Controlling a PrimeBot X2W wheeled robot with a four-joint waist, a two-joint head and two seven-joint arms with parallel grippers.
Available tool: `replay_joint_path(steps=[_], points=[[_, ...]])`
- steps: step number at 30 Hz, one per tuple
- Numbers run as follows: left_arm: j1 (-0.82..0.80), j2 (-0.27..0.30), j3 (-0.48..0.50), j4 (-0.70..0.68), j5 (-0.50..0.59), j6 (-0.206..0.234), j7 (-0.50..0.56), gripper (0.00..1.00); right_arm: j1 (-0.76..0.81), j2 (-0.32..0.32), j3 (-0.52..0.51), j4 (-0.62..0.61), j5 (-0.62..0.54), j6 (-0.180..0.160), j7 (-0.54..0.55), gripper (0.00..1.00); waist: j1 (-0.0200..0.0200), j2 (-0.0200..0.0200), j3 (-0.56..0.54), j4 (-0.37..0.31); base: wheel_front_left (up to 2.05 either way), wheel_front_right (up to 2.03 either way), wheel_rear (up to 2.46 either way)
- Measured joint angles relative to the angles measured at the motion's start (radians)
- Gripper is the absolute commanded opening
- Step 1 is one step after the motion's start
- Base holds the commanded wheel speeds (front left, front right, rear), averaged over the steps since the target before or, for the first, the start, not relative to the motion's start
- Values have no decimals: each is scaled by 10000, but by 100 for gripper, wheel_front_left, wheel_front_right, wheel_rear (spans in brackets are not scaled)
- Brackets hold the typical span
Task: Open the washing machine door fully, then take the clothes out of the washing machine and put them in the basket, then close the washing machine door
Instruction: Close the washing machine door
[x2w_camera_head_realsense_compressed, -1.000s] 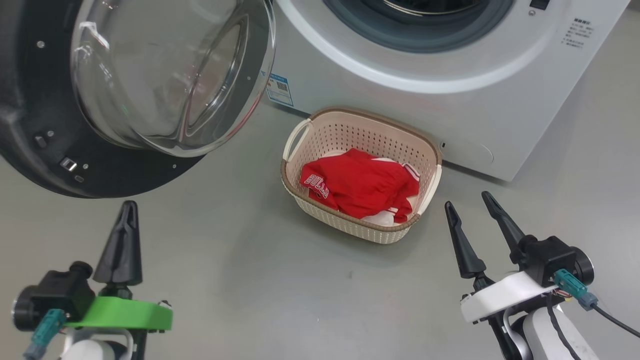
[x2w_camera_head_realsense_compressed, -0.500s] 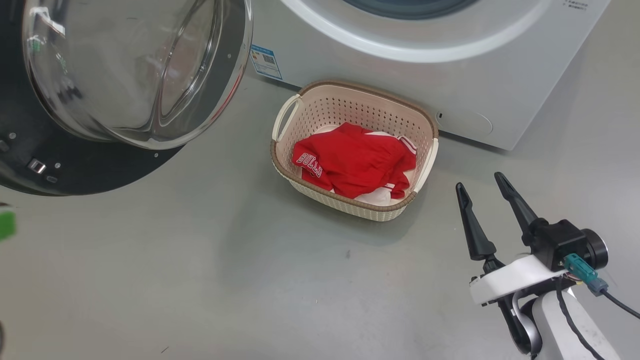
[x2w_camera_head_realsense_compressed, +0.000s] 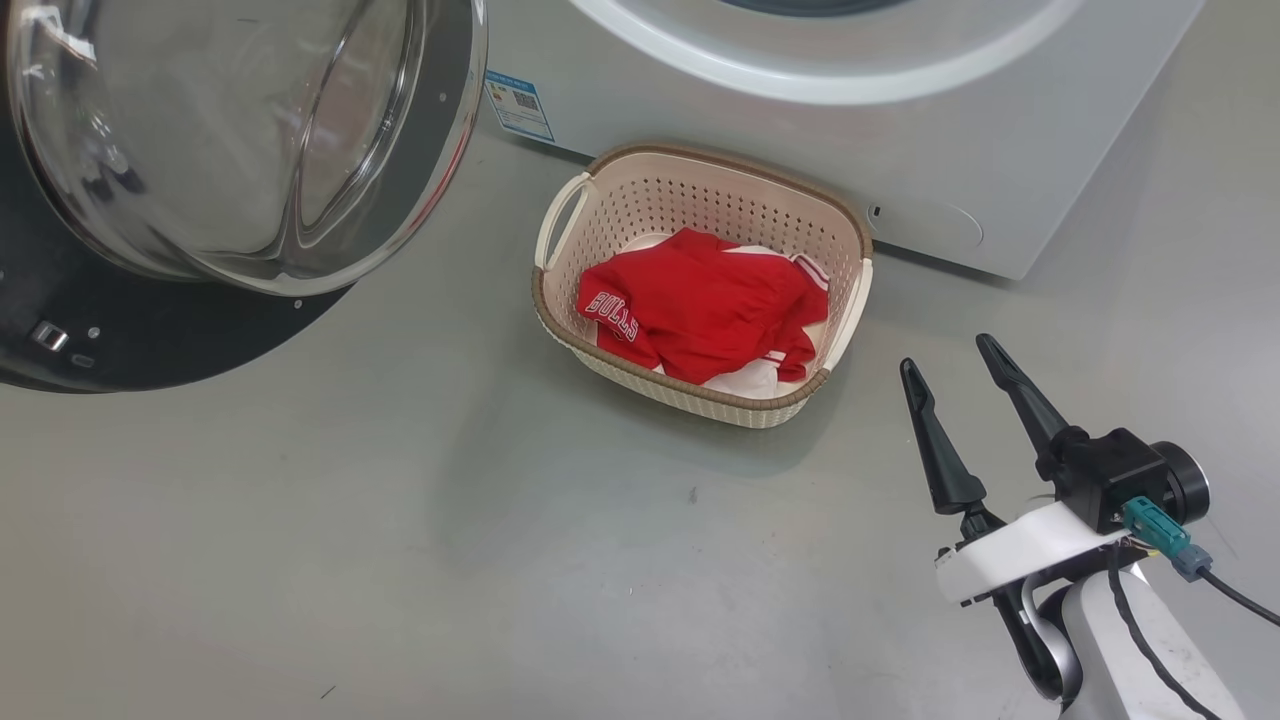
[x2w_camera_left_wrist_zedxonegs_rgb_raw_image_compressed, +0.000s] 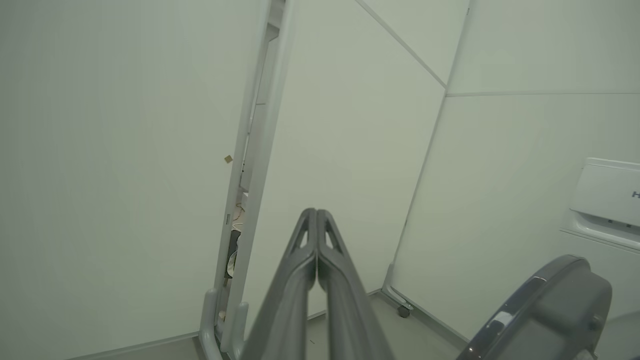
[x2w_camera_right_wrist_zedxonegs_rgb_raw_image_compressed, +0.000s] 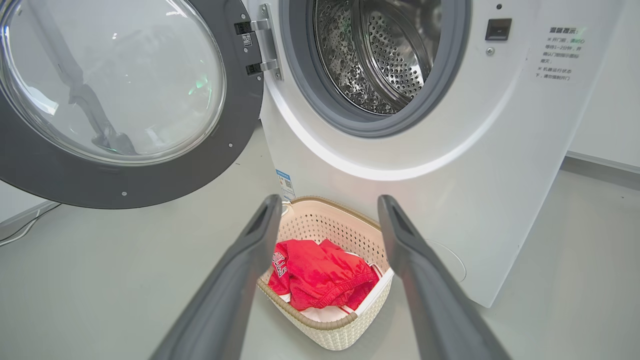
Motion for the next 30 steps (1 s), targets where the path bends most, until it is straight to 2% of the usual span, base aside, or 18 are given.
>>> replay_joint_path(steps=[4,10,16,23,30], points=[[-766,0,922,1266,-1258,472,811,0,-65,-4,69,21,0,0,0,100,0,0,58,-52,0,0,0],[-1637,311,2100,2357,-2182,1177,1409,0,-305,-2,328,44,0,0,0,100,0,0,166,-221,0,0,0],[-2438,35,2775,3588,-3375,1806,2266,0,-337,-63,274,127,0,0,0,100,0,0,252,-330,0,0,0],[-2964,-73,3049,4454,-4075,1942,3106,0,-394,-63,263,163,2,0,0,100,0,0,272,-395,0,0,0],[-3143,-23,3218,5204,-4172,2048,3697,0,-404,-63,261,180,2,0,0,100,0,0,281,-407,0,0,0]])
